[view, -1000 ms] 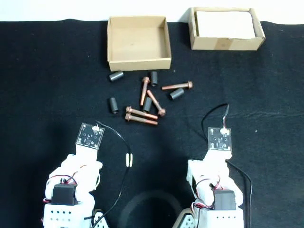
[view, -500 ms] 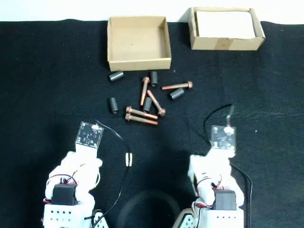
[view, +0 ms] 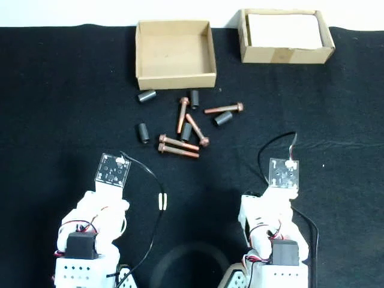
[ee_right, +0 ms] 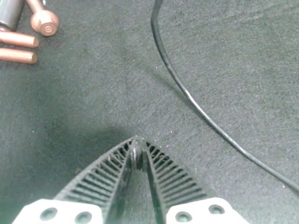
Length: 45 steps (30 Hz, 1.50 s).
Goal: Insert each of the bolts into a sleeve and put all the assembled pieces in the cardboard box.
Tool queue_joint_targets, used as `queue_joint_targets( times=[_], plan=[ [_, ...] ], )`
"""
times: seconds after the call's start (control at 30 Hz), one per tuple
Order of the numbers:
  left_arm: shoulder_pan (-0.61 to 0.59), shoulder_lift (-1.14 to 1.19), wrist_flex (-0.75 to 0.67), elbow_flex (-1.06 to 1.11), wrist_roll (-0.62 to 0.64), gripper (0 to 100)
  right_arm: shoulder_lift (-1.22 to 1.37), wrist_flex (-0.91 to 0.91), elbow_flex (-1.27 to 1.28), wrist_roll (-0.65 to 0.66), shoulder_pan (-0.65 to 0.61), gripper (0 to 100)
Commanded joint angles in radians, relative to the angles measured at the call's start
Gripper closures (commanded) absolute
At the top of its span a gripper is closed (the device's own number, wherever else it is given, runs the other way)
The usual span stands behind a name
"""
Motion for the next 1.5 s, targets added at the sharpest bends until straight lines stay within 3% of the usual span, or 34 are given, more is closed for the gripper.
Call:
queue_joint_targets(
  times=[0.0, 0.13, 0.83, 0.97, 1.23, 1.37, 1.47],
  plan=[
    [0.005, 0.001, -0.009, 0.016, -0.002, 99, -0.010, 0.016, 0.122, -0.005, 0.007, 99.2],
    [0.007, 0.001, 0.049, 0.016, -0.002, 99, -0.010, 0.024, 0.124, -0.005, 0.007, 99.2],
    [0.013, -0.007, 0.040, 0.016, 0.000, 99, -0.010, 0.024, 0.124, -0.005, 0.007, 99.2],
    [0.005, -0.007, -0.066, 0.016, 0.002, 99, -0.010, 0.018, 0.124, -0.005, 0.007, 99.2],
    [0.005, -0.001, -0.408, 0.016, -0.002, 99, -0.010, 0.018, 0.124, -0.005, 0.008, 99.2],
    [0.007, -0.002, -0.473, 0.016, -0.003, 99, -0.010, 0.018, 0.124, -0.005, 0.008, 99.2],
    [0.007, 0.001, -0.440, 0.016, -0.003, 99, -0.010, 0.018, 0.124, -0.005, 0.008, 99.2]
  ],
)
